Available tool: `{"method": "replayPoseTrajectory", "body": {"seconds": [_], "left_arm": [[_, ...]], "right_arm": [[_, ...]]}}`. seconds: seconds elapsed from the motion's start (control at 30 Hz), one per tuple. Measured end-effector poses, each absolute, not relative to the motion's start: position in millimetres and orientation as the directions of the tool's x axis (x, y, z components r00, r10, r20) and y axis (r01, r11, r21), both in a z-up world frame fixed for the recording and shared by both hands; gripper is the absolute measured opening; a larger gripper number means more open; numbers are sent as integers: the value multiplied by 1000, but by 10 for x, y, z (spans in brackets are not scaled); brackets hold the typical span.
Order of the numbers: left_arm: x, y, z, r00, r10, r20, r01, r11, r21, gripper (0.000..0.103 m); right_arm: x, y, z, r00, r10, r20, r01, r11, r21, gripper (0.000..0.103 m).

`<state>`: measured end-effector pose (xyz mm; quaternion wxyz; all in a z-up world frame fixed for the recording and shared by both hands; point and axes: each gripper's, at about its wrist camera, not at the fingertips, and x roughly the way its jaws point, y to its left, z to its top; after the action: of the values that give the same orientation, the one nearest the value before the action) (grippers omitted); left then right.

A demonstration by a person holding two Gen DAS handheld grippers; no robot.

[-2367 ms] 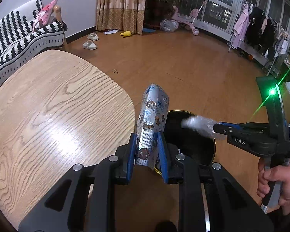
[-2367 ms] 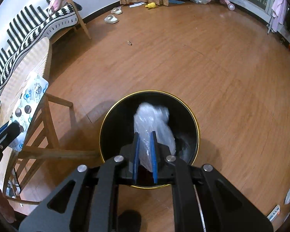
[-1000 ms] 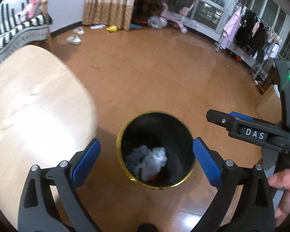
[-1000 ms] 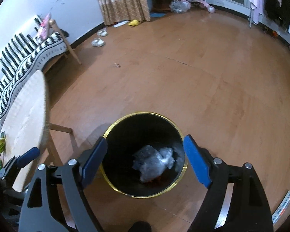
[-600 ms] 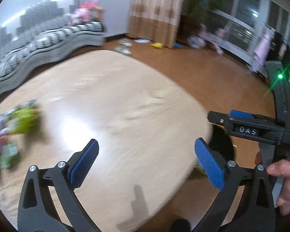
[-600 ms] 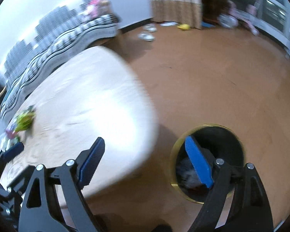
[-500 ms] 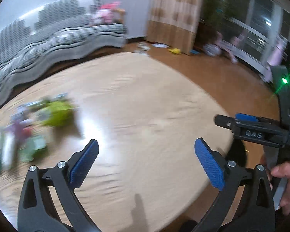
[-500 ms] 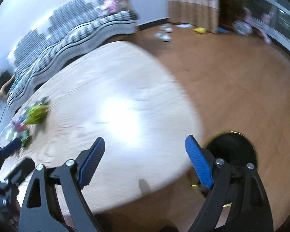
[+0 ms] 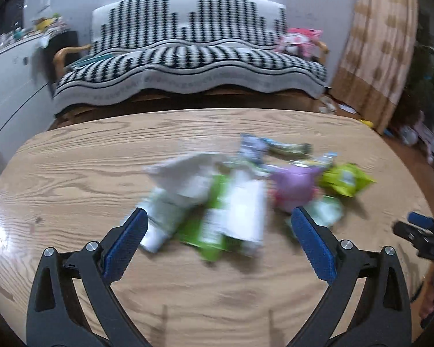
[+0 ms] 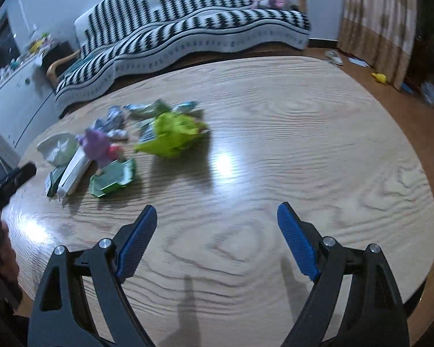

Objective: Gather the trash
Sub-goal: 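Move both tools back to the trash on the table, then grasp the white paper cup with the left gripper while the right gripper grasps the pale green plastic tray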

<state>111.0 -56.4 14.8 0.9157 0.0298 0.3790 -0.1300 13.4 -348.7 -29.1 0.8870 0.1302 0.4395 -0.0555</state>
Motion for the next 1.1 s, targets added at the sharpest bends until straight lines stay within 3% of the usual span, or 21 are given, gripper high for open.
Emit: {"method": "replayPoseTrajectory", "body": {"seconds": [0.37, 0.43, 0.47, 0.8, 1.1], "left_arm": [[1852, -261, -199, 619, -239, -748, 140, 971, -194, 94], [1894, -260, -226, 610, -258, -749, 137, 966, -221, 75], [1909, -264, -226, 603, -278, -747, 147, 960, -238, 58], [1714, -313, -8, 653, -238, -719, 135, 971, -198, 54], [1494, -386, 129, 661, -237, -712, 159, 972, -176, 54]], "right_arm": [[531, -3188, -511, 582, 50, -812, 166, 970, 179, 82], [577, -3166, -519, 584, 60, -809, 157, 970, 186, 82], [606, -3141, -523, 586, 71, -807, 147, 970, 192, 82], [853, -2653, -582, 569, 143, -810, 12, 983, 182, 83], [1130, -2280, -705, 559, 102, -823, -29, 994, 103, 86]]}}
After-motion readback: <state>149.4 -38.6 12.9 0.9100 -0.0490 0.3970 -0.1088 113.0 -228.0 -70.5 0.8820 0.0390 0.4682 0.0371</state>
